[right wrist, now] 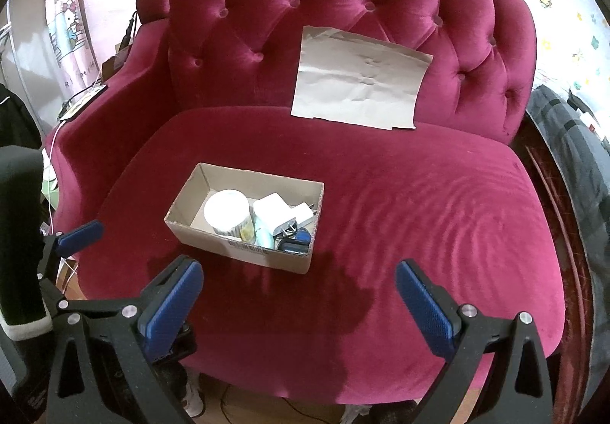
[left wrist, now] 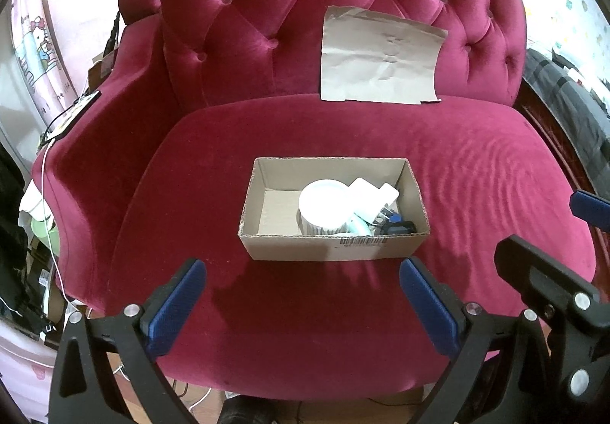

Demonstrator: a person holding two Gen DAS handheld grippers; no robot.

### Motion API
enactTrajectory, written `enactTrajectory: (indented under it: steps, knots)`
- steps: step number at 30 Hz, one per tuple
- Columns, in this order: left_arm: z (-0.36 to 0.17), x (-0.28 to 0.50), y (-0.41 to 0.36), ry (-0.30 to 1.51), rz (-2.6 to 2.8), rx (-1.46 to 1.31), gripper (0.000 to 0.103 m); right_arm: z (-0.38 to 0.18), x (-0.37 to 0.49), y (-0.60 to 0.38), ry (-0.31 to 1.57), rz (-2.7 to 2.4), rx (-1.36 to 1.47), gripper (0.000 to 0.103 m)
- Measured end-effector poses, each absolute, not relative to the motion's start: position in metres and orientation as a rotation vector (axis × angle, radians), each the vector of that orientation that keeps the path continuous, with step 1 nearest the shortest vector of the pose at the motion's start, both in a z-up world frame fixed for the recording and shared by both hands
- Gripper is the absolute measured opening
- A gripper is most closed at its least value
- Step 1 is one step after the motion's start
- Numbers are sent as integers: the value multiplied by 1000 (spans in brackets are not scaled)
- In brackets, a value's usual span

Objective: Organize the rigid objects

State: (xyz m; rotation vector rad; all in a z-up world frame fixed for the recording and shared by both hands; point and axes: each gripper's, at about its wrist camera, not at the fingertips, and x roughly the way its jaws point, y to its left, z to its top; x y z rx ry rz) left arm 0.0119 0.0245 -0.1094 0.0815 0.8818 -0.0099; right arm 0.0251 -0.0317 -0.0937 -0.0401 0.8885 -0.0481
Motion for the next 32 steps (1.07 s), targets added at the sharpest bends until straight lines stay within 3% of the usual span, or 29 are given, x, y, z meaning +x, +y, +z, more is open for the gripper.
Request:
enactTrajectory:
  steps: [32]
  knots:
    - [-108,9,30,877,16,73,103,-92,26,-28,892,-50,-34,103]
